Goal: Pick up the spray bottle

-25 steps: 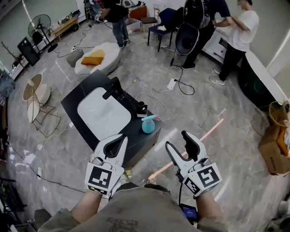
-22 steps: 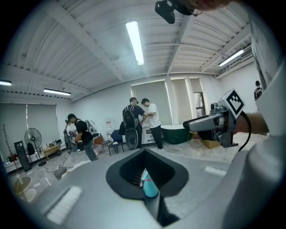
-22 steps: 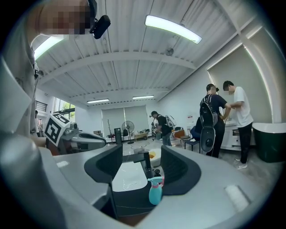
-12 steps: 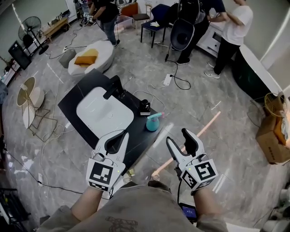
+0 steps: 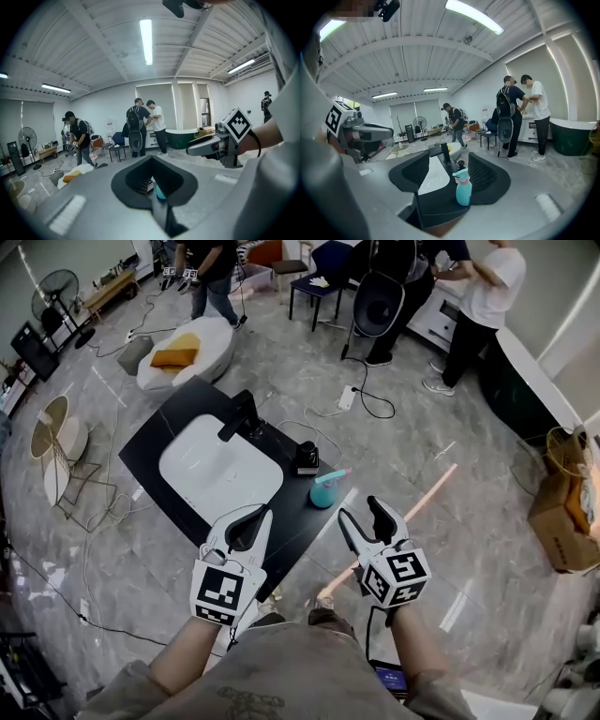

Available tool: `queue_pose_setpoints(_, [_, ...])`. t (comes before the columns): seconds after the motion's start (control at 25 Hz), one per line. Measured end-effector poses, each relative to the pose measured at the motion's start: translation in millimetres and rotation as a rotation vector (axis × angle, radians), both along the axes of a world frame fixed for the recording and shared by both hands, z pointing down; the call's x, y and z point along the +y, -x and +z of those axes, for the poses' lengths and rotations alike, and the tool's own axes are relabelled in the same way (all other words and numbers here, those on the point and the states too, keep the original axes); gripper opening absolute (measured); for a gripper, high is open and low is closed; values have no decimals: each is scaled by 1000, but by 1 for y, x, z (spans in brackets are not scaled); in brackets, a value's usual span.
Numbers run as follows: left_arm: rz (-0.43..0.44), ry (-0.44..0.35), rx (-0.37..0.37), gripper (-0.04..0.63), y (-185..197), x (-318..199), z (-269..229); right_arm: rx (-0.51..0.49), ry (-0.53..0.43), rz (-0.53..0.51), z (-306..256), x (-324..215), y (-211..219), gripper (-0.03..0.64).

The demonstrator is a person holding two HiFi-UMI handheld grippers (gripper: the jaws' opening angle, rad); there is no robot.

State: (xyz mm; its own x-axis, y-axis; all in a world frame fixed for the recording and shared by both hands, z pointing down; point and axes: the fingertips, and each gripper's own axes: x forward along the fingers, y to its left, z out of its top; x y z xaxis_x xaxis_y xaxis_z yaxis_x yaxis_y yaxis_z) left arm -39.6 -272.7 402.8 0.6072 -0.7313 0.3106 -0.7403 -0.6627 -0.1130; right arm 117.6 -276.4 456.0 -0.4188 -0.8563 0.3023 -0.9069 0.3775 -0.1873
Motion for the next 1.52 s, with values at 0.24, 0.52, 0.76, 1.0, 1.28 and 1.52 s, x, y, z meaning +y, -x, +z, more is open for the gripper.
queue_pose_setpoints(0.24, [0, 45, -23, 0, 2, -10, 27, 44, 70, 7, 44, -22, 9, 275])
queue_pose_setpoints(0.52, [4, 109, -40, 0, -2, -21, 61, 79, 140, 9, 96, -42, 21, 271])
queue_pose_setpoints(0.76, [16, 167, -72, 0, -8, -27, 91, 95, 201, 57, 135, -59, 17, 281])
queue_pose_setpoints(1.0, [24, 219, -95, 0, -13, -36, 120, 112, 238, 63, 166, -76, 17, 295])
queue_pose_setpoints(1.28, [34, 277, -112, 0, -18, -34, 146, 134, 254, 61, 185, -97, 18, 301])
queue_pose_setpoints(1.52, [21, 293, -120, 0, -14, -28, 152, 150, 245, 48, 187, -102, 23, 276])
